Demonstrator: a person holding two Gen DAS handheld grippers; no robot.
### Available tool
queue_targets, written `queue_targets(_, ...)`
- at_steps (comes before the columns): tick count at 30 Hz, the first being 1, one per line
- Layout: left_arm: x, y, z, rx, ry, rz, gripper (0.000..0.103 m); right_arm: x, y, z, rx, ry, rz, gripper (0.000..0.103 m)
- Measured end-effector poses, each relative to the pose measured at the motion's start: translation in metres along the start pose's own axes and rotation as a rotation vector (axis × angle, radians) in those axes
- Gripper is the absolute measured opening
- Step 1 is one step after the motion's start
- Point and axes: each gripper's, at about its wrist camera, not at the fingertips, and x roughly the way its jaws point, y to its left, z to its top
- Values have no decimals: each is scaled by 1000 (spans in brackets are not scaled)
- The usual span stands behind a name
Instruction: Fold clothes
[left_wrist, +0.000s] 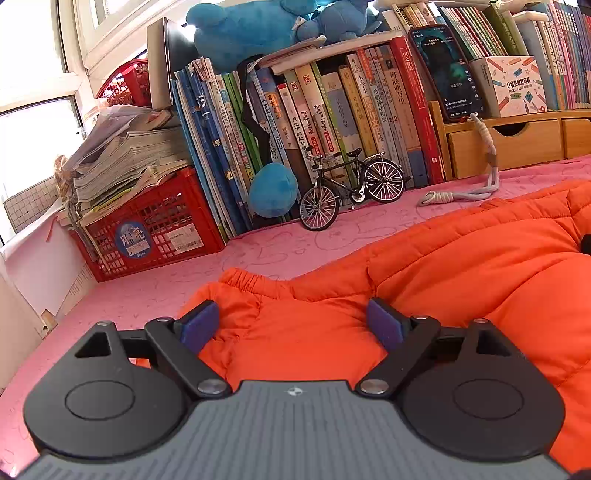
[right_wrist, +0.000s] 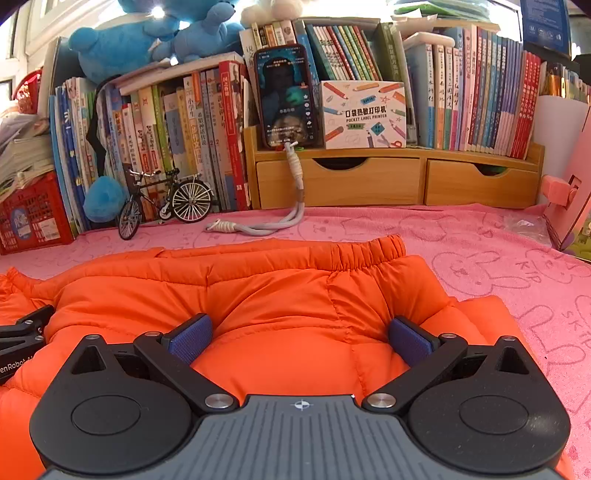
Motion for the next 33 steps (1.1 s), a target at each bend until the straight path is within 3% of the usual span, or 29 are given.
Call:
queue_targets(6, 1, 1, -1, -16, -2, 1, 91, -1, 1, -3, 2, -15, -3, 103)
queue_targets(10, 2, 6, -1, -54, 10, 27, 103, -4, 0, -4, 10, -35, -3, 103)
queue_targets(25, -15, 14, -8, -91, -13, 30, 103, -23, -10, -13, 86, -63, 49, 103)
queue_targets(31, -20, 27, -2, -160, 35, -43, 103, -27, -13, -13, 95, -24, 103, 103)
queue_targets(33, -34, 36, 4, -216, 37, -123, 103, -25, -14, -3, 82, 22, 149, 103)
